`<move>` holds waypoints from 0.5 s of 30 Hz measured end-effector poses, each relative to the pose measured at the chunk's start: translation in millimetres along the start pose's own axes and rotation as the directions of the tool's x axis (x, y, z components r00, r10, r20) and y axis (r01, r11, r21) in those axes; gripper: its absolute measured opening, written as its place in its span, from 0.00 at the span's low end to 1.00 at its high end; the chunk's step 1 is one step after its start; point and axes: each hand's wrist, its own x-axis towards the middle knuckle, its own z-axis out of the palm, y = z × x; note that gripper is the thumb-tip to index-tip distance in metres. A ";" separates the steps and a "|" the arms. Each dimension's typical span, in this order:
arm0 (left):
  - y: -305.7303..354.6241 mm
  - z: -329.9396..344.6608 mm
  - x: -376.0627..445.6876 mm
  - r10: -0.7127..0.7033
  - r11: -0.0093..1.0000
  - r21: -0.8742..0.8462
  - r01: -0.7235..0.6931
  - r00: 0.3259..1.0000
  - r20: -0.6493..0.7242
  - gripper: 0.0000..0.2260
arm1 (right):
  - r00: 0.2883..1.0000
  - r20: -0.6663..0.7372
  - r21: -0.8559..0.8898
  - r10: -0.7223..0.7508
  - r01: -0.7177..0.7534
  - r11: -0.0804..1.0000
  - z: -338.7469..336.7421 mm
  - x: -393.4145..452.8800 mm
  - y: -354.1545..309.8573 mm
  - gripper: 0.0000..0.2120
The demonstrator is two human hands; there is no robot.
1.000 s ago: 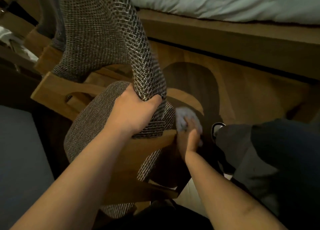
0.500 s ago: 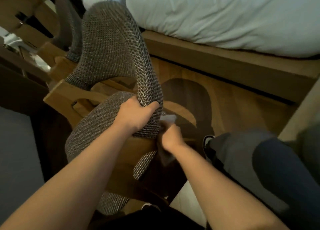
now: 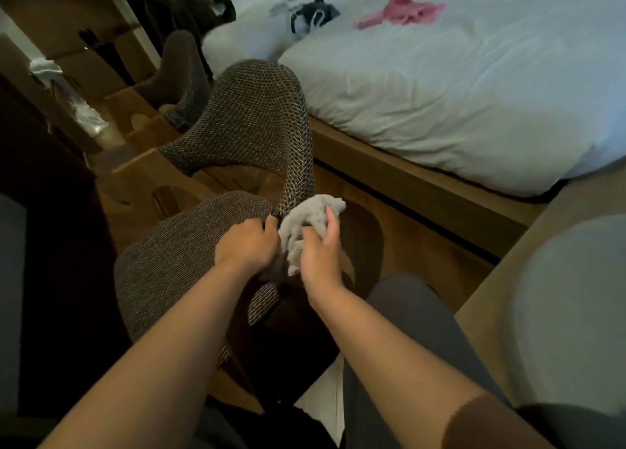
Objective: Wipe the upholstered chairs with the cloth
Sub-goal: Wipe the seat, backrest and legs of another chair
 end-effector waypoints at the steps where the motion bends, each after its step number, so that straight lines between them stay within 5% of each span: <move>1: -5.3 0.0 3.8 0.012 1.000 -0.006 -0.012 1.000 0.028 0.24 | 0.999 0.004 -0.013 -0.035 0.035 0.999 13.9 2.9 0.3 0.27; 8: -13.8 2.3 22.7 0.078 0.995 -0.062 -0.073 0.994 0.076 0.24 | 0.987 -0.128 -0.033 -0.101 0.098 0.995 37.8 39.5 40.8 0.24; 13: -18.2 3.3 27.1 0.110 0.989 -0.109 -0.099 0.989 0.102 0.23 | 0.929 -0.302 0.246 0.213 -0.140 0.959 24.8 91.5 50.7 0.14; 15: -19.8 4.3 27.2 0.109 0.989 -0.108 -0.099 0.989 0.098 0.24 | 0.919 -0.388 0.192 0.075 0.001 0.981 15.6 102.2 30.7 0.16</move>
